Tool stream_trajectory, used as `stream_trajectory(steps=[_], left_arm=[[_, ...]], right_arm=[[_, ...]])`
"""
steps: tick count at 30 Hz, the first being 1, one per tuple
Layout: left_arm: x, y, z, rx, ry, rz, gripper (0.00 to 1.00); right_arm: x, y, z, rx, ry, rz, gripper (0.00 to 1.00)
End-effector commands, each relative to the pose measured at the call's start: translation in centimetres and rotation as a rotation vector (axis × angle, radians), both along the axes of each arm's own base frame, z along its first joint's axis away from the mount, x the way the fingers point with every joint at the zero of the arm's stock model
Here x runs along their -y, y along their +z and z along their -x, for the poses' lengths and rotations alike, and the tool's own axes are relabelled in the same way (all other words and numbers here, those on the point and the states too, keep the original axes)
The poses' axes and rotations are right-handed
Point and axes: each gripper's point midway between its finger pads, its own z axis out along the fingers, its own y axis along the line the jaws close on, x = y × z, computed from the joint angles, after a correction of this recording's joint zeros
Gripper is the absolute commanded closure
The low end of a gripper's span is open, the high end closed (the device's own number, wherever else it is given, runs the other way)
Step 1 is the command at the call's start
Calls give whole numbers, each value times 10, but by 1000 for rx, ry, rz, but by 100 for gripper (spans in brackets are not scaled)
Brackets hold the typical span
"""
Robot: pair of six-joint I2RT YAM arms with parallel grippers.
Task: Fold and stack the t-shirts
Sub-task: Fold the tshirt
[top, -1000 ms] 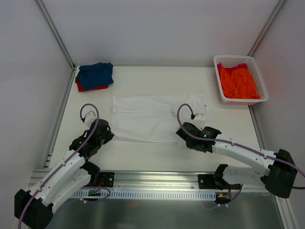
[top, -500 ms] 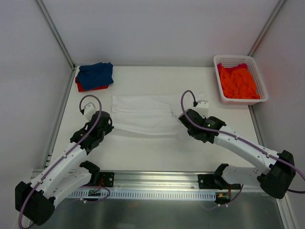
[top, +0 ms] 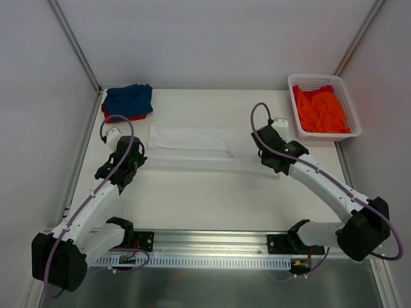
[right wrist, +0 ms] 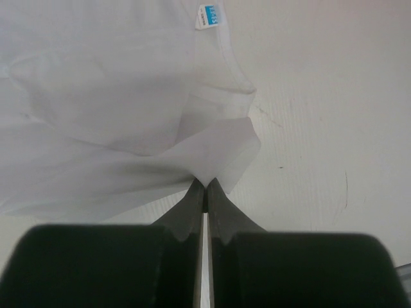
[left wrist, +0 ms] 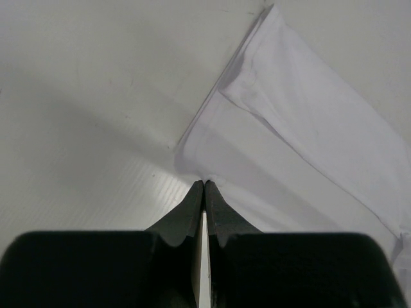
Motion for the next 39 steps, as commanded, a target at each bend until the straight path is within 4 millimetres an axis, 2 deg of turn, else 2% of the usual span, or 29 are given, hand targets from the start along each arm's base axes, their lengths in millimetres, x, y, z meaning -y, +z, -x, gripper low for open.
stream_trajectory(steps=[1, 6, 7, 8, 10, 13, 15, 17, 18, 27, 29, 30, 39], left_arm=[[-1, 16, -20, 49, -13, -11, 100], [0, 21, -34, 60, -19, -21, 100], [1, 23, -40, 66, -20, -22, 100], [0, 23, -43, 64, -20, -24, 100], [1, 29, -53, 84, -22, -22, 100], [2, 29, -67, 77, -22, -26, 100], [0, 35, -76, 91, -17, -26, 100], [0, 31, -84, 83, -18, -28, 100], [-1, 33, -89, 86, -15, -25, 100], [-7, 13, -120, 49, -5, -25, 100], [-7, 13, -127, 53, -5, -21, 100], [-6, 5, -130, 37, -7, -19, 100], [-3, -16, -160, 5, -17, -18, 100]], right_arm=[[-5, 23, -28, 59, 27, -11, 100], [-10, 31, -51, 81, 29, -21, 100], [-10, 26, -56, 64, 32, -10, 100], [-12, 33, -62, 79, 34, -15, 100], [-15, 34, -71, 81, 36, -15, 100], [-16, 28, -88, 61, 39, 0, 100], [-17, 33, -99, 76, 36, -5, 100], [-15, 27, -108, 59, 33, 4, 100], [-15, 32, -115, 72, 28, -3, 100], [-8, 18, -160, 41, 3, -18, 100], [-7, 16, -166, 38, 0, -19, 100], [-7, 13, -171, 33, -2, -19, 100], [-7, -9, -197, -4, -12, -25, 100]])
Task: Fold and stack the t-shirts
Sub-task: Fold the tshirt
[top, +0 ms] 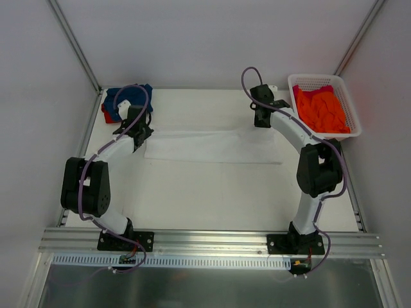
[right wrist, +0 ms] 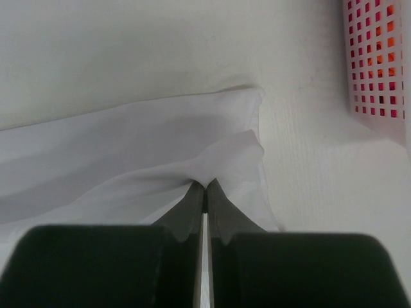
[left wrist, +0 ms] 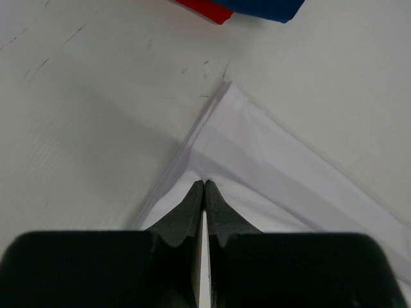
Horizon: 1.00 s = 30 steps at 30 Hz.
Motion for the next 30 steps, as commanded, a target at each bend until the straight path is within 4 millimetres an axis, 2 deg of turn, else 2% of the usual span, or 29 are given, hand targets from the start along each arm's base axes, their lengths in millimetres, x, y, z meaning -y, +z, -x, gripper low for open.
stream_trajectory(steps=[1, 2, 3, 9, 13, 21, 30], left_arm=[[-3, 14, -26, 64, -3, -3, 100], [-3, 16, -31, 69, -4, 1, 100], [-2, 9, -33, 54, -5, 0, 100], [-1, -2, -50, 37, -11, 3, 100], [-2, -3, -61, 39, -11, 6, 100], [-1, -13, -68, 19, -17, 5, 100], [-4, -18, -75, 10, -15, -1, 100]], right_arm=[[0, 10, -21, 37, 3, -6, 100], [0, 8, -23, 34, 4, -8, 100], [0, 2, -26, 22, 4, -7, 100], [2, -7, -42, 15, -3, -16, 100], [2, -14, -51, 6, -5, -22, 100], [0, -31, -61, -18, -8, -34, 100], [1, -37, -64, -28, -10, -43, 99]])
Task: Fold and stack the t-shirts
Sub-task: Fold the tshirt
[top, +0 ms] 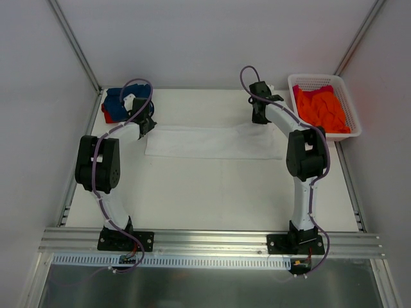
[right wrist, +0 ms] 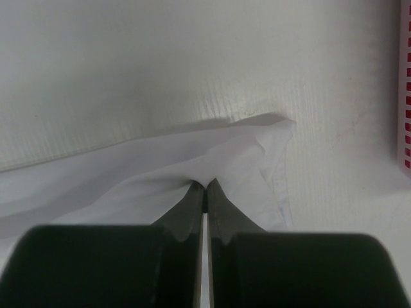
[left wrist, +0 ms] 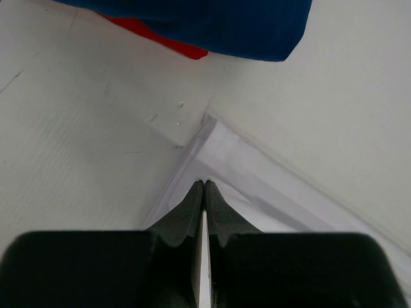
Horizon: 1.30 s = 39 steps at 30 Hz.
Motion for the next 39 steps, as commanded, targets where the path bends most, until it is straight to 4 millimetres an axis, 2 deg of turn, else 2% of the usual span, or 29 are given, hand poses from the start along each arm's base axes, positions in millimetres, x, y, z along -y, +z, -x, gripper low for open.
stream_trajectory(steps=[1, 2, 3, 4, 5, 6, 7, 11, 15, 19, 21, 22, 24, 25, 28, 31, 39], left_arm=[[-7, 17, -16, 50, 4, -14, 99], [-7, 16, -16, 48, 2, -16, 94], [-7, 17, -17, 49, 0, -18, 84], [-7, 17, -18, 48, -1, -22, 67], [-8, 17, -17, 47, -2, -28, 57], [-8, 17, -18, 48, -3, -31, 47], [-10, 18, -19, 51, 0, -36, 30], [-12, 26, -20, 65, -2, -51, 9], [-14, 34, -18, 80, 4, -57, 4], [-15, 46, -11, 100, 6, -55, 4], [-15, 45, -5, 95, 2, -53, 4], [-14, 52, -4, 108, -5, -47, 4], [-13, 52, 3, 108, -10, -41, 5], [-12, 61, 5, 125, -15, -36, 5], [-6, 68, 12, 138, -51, -18, 5], [2, 67, 20, 126, -90, 13, 5], [35, 35, 43, 37, -209, 101, 6]], right_arm=[[0, 13, -12, 39, -1, -11, 98], [1, 13, -12, 36, 0, -9, 92], [1, 12, -12, 34, -2, -9, 87], [2, 11, -11, 31, -2, -8, 83], [1, 13, -11, 36, -2, -9, 74], [2, 13, -11, 34, -2, -9, 71], [2, 13, -10, 34, -3, -8, 66], [3, 19, -10, 45, -2, -7, 62], [4, 34, -9, 69, 2, -9, 61], [7, 53, -5, 99, 0, -1, 61], [8, 63, -2, 112, 2, -1, 61], [6, 74, 2, 129, 11, -2, 61], [5, 86, 7, 148, 15, -1, 61], [2, 97, 12, 164, 22, -6, 61], [-6, 108, 26, 166, 46, -1, 60], [-18, 112, 42, 159, 70, -9, 60], [-47, 74, 94, 50, 120, -28, 60]])
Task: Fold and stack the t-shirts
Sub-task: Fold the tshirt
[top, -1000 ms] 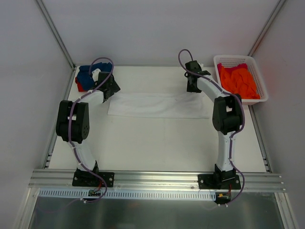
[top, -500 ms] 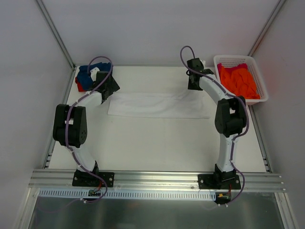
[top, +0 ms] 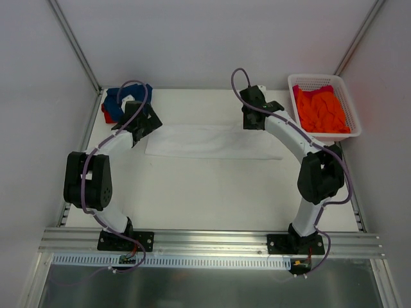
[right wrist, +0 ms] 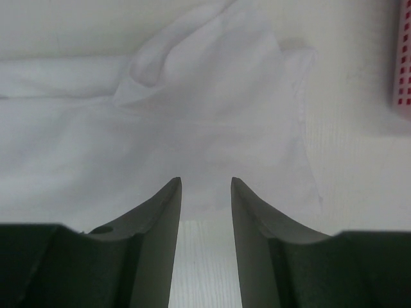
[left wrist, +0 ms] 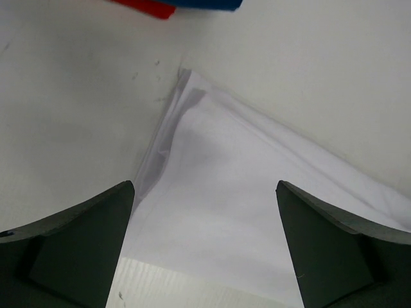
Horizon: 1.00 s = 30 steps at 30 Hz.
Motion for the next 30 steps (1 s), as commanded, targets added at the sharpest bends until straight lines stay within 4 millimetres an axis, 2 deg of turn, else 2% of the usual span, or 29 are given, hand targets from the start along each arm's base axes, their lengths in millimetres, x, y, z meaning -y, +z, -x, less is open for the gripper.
stream_trajectory(steps=[1, 5, 10, 14, 19, 23, 26, 29, 30], left_arm=[[23, -6, 11, -25, -94, 42, 6], [35, -18, 18, -69, -130, 32, 7], [47, -16, 15, -64, -177, 20, 7], [56, -11, 12, -52, -216, 7, 7], [59, -23, 10, -80, -243, 0, 8], [61, -35, 14, -109, -250, 8, 8], [62, -35, 15, -110, -253, 8, 8], [64, -34, 18, -109, -260, 10, 8], [65, -33, 19, -108, -261, 10, 9]], right_arm=[[-2, -11, 30, -57, -9, -2, 60], [-9, -23, 48, -79, -6, 1, 60], [-10, -39, 58, -116, -8, 19, 60], [-10, -49, 58, -133, -9, 24, 60], [-12, -58, 55, -151, -8, 35, 60], [-10, -58, 45, -152, -5, 34, 60], [-3, -49, 25, -136, -11, 15, 60], [12, -39, -3, -112, -38, 0, 60], [13, -46, -10, -128, -31, 4, 60]])
